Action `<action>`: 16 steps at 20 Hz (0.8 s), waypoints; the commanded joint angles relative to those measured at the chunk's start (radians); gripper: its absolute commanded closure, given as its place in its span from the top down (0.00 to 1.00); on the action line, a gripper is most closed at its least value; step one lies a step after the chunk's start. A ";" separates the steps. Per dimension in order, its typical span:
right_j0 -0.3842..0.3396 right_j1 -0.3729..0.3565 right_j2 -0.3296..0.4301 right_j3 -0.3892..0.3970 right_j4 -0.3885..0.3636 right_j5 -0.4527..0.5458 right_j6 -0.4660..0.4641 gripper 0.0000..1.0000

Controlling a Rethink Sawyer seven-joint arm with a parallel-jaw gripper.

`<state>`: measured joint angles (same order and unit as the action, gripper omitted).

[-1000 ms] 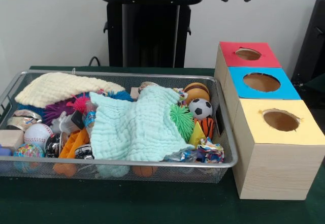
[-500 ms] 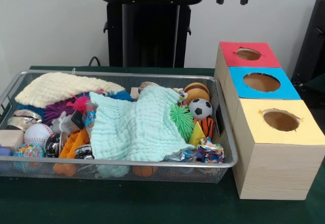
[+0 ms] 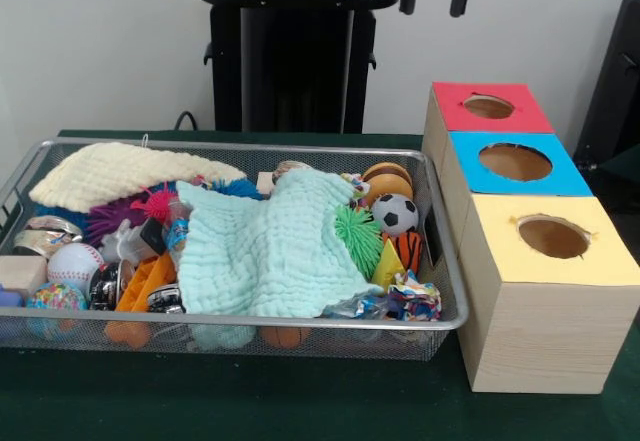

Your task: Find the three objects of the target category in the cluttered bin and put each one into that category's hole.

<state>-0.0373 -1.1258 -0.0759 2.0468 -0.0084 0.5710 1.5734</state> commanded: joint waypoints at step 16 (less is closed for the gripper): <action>-0.053 0.293 0.030 -0.151 -0.041 -0.253 0.195 1.00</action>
<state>-0.0969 -0.9675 -0.0759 1.9913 -0.0571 0.3995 1.5734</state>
